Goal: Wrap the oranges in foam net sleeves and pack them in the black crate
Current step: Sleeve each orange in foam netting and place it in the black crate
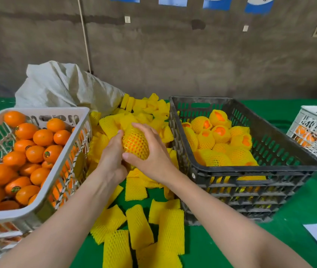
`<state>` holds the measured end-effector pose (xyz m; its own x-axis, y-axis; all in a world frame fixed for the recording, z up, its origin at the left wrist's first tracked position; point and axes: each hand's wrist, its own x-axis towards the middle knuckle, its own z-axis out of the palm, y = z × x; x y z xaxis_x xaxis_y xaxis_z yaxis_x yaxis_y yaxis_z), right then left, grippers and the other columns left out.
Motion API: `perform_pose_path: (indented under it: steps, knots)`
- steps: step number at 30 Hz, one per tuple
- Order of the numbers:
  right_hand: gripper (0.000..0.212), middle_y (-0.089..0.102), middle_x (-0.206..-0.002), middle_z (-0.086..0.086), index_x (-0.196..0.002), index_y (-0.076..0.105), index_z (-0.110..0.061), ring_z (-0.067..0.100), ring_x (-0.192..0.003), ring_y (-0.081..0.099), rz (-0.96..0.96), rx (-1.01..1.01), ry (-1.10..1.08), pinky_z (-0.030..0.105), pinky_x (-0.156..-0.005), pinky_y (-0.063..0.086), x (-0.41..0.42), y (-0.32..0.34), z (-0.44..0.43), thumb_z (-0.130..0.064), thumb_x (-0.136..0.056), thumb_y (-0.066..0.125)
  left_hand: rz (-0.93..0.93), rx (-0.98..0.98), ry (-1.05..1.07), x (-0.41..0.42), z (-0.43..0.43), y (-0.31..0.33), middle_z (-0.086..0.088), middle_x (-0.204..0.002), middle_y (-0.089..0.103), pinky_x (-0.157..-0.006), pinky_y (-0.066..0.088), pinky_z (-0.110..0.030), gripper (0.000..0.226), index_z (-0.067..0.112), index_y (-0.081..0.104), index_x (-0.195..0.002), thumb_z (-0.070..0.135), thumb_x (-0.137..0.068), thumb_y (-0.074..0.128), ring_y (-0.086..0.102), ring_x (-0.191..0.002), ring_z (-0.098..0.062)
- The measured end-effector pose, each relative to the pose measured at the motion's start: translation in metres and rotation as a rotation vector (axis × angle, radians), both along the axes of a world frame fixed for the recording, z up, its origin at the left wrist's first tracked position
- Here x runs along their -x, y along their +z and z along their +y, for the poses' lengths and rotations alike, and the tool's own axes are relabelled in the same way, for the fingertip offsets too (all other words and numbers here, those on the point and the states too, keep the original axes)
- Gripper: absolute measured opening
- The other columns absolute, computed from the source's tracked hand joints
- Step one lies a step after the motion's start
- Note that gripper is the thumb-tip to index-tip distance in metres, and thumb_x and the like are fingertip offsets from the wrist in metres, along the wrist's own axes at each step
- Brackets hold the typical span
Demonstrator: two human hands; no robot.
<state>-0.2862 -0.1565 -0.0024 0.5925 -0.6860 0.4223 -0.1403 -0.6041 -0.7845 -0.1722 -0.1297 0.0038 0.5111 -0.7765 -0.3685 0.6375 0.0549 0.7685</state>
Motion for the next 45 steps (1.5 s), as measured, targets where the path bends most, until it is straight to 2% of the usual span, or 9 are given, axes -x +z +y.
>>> perform_pose_path:
  steps: [4, 7, 12, 14, 19, 23, 30, 39, 45]
  knots:
    - [0.066, 0.041, -0.136, -0.001, -0.131, 0.046, -0.029, 0.007, -0.126, 0.036, 0.005, 0.015, 0.047, 0.009, -0.098, 0.029, 0.015, 0.002, -0.016, -0.014, -0.073, 0.073, -0.041, 0.075, -0.066, 0.021, -0.008, 0.008, -0.010, -0.105, 0.067, -0.072, 0.053, -0.039, 0.045, 0.013, 0.053, -0.127, 0.045, -0.097, 0.044, 0.066, -0.092, -0.023]
    - [0.064, 0.048, -0.127, 0.004, -0.124, 0.051, -0.022, 0.014, -0.117, 0.046, -0.123, 0.003, -0.083, 0.015, -0.092, 0.039, 0.030, 0.012, -0.034, -0.011, -0.066, 0.075, -0.177, 0.073, -0.161, 0.044, -0.021, 0.021, -0.011, -0.120, 0.063, -0.095, 0.049, -0.045, 0.059, 0.008, 0.050, -0.130, 0.055, -0.096, 0.037, 0.063, -0.107, -0.025]
    - [0.059, 0.055, -0.122, 0.005, -0.118, 0.054, -0.018, 0.019, -0.116, 0.050, -0.237, 0.080, -0.280, 0.024, -0.094, 0.038, 0.063, 0.029, -0.078, -0.015, -0.064, 0.076, -0.549, 0.151, -0.112, 0.093, -0.050, 0.029, -0.013, -0.118, 0.060, -0.091, 0.051, -0.038, 0.032, 0.011, 0.054, -0.116, 0.026, -0.105, 0.028, 0.062, -0.099, -0.023]
    - [0.060, 0.054, -0.123, 0.003, -0.120, 0.053, -0.017, 0.019, -0.116, 0.049, -0.192, 0.084, -0.372, 0.025, -0.095, 0.037, 0.082, 0.029, -0.101, -0.009, -0.066, 0.078, -0.829, 0.079, -0.101, 0.104, -0.066, 0.016, -0.014, -0.113, 0.060, -0.085, 0.050, -0.036, 0.022, 0.008, 0.053, -0.116, 0.015, -0.101, 0.038, 0.062, -0.092, -0.024]
    - [0.074, 0.050, -0.103, 0.003, -0.123, 0.035, -0.020, 0.024, -0.094, 0.050, 0.104, -0.043, -0.586, 0.028, -0.074, 0.036, 0.115, 0.028, -0.167, -0.021, -0.063, 0.078, -1.959, -0.035, -0.430, 0.127, -0.109, -0.002, -0.015, -0.111, 0.063, -0.086, 0.041, -0.036, 0.022, 0.008, 0.062, -0.107, 0.018, -0.088, 0.059, 0.055, -0.108, -0.033]
    - [0.070, 0.037, -0.123, 0.011, -0.120, 0.038, -0.018, 0.035, -0.109, 0.051, 0.501, 0.027, -0.581, 0.034, -0.085, 0.041, 0.102, 0.028, -0.221, -0.029, -0.064, 0.079, -2.273, -0.248, -0.723, 0.136, -0.130, -0.002, -0.015, -0.112, 0.062, -0.070, 0.036, -0.034, 0.026, 0.010, 0.054, -0.113, 0.016, -0.088, 0.055, 0.058, -0.104, -0.035]
    - [0.068, 0.028, -0.135, 0.016, -0.135, 0.031, -0.020, 0.044, -0.118, 0.042, 0.666, 0.194, -0.535, 0.046, -0.091, 0.043, 0.041, 0.001, -0.280, -0.014, -0.079, 0.069, -2.276, -0.205, -0.680, 0.131, -0.135, -0.013, -0.014, -0.121, 0.055, -0.081, 0.041, -0.039, 0.057, 0.012, 0.035, -0.138, 0.034, -0.091, 0.055, 0.056, -0.107, -0.036]
    - [0.074, -0.012, -0.156, 0.014, -0.148, 0.013, -0.032, 0.046, -0.140, 0.009, 0.883, 0.116, -0.417, 0.052, -0.111, 0.023, 0.020, -0.030, -0.285, -0.006, -0.090, 0.051, -2.124, -0.143, -0.610, 0.131, -0.135, -0.012, -0.010, -0.111, 0.054, -0.072, 0.039, -0.034, 0.044, 0.007, 0.057, -0.118, 0.030, -0.081, 0.061, 0.057, -0.096, -0.031]
    - [0.045, 0.031, -0.144, 0.017, -0.132, 0.047, -0.013, 0.040, -0.133, 0.028, 0.755, 0.159, -0.471, 0.054, -0.106, 0.030, 0.025, -0.005, -0.253, -0.017, -0.087, 0.057, -1.774, 0.028, -0.491, 0.128, -0.126, -0.008, -0.014, -0.114, 0.061, -0.087, 0.046, -0.037, 0.032, 0.003, 0.064, -0.114, 0.015, -0.084, 0.062, 0.056, -0.104, -0.029]
